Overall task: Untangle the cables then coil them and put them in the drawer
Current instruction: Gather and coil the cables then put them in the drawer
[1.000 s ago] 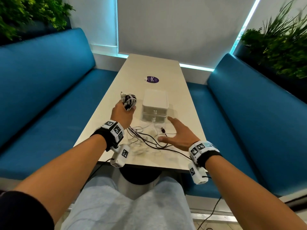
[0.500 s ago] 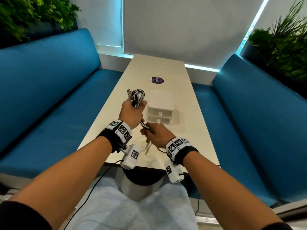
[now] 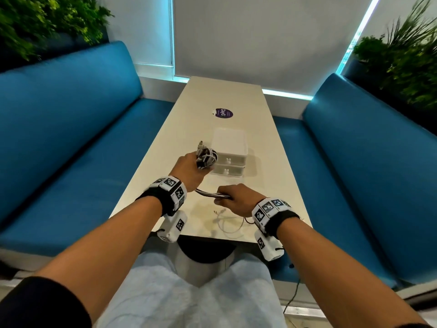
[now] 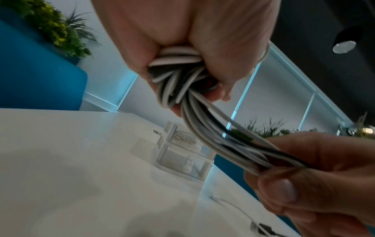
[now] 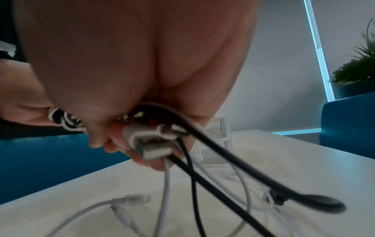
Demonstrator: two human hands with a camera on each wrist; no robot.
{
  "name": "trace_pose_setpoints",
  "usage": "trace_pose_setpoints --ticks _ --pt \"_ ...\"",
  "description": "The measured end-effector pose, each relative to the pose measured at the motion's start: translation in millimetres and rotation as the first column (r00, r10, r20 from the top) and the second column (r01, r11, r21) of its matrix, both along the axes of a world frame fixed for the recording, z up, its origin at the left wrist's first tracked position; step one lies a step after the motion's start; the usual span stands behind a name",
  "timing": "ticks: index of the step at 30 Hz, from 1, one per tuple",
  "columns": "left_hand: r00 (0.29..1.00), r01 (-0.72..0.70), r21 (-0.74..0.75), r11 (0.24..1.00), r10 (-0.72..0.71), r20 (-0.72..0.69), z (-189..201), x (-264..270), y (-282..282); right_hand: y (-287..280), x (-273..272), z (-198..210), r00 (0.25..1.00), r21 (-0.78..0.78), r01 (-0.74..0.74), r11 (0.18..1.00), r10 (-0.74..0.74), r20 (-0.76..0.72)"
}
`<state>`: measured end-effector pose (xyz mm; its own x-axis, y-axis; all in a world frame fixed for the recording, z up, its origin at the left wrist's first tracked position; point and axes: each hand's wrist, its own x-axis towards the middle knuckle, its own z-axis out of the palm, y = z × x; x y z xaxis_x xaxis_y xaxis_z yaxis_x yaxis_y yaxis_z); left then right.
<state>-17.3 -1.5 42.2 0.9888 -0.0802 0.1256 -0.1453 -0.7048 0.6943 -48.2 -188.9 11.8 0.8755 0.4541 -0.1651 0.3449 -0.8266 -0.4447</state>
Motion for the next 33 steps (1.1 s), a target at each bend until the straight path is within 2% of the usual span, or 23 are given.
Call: trace_pose_setpoints --ticks 5,8,12,17,21,26,29,33 --pt "0.957 0.259 0.07 0.963 -0.246 -0.152 -6 -11 -4 -8 -3 5 0.998 0.013 0.046 0.999 -0.045 -0.05" --pt "0.919 0.373 0.183 0.91 -0.335 -0.206 -7 -15 -11 -7 -7 7 0.99 0.065 0.083 0.994 -0.076 -0.117" --pt "0.901 0.414 0.246 0.876 -0.358 -0.243 -11 -15 -12 -2 -11 2 0.978 0.119 0.13 0.984 -0.107 -0.177" --pt "0.895 0.426 0.375 0.823 -0.322 -0.31 -7 -15 -11 0 -12 1 0.982 0.082 0.072 0.994 -0.057 -0.18" --pt "0.906 0.402 0.466 0.788 -0.268 -0.328 -10 -14 -10 -2 -12 -3 0.983 0.247 0.148 0.958 -0.114 -0.146" --pt "0.912 0.384 0.418 0.823 -0.269 -0.308 -20 -17 -13 0 -11 -4 0.982 0.332 0.179 0.926 -0.148 -0.117" --pt "0.893 0.401 0.313 0.861 -0.293 -0.341 -20 -18 -12 0 -7 -3 0.984 0.289 0.17 0.942 -0.147 -0.097" --pt "0.869 0.378 0.101 0.92 -0.315 -0.383 -23 -23 -14 0 -5 1 0.982 0.231 0.186 0.955 -0.185 -0.025"
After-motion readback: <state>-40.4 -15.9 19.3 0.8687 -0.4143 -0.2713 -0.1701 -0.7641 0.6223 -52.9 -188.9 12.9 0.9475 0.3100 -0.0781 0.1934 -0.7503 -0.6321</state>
